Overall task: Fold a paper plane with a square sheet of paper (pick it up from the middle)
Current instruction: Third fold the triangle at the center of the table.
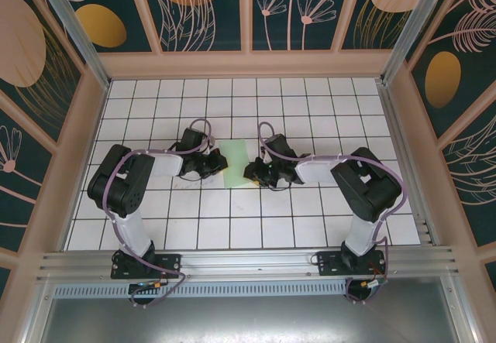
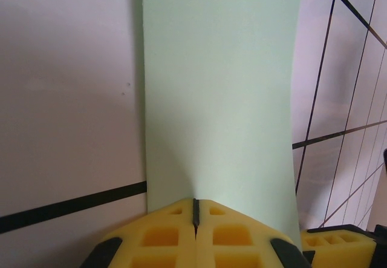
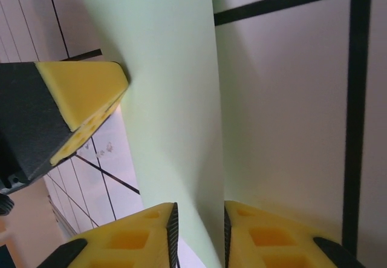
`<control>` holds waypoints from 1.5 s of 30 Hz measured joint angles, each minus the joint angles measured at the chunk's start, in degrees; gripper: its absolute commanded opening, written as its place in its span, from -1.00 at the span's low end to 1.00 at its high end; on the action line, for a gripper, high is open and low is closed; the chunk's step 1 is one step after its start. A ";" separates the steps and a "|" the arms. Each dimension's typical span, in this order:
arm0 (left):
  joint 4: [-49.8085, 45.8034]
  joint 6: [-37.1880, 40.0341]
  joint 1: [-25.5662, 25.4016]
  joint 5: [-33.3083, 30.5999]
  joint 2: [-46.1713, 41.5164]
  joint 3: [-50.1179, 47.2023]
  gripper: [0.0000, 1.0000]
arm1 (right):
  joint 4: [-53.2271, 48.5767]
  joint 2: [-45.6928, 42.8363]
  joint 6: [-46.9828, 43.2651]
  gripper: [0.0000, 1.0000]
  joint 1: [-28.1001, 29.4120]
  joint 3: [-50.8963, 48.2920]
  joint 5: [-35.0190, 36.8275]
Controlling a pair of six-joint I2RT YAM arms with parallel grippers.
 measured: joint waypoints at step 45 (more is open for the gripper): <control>-9.49 6.23 0.07 -6.99 2.01 8.11 -1.00 | 1.09 3.91 2.54 -1.00 1.51 8.79 1.49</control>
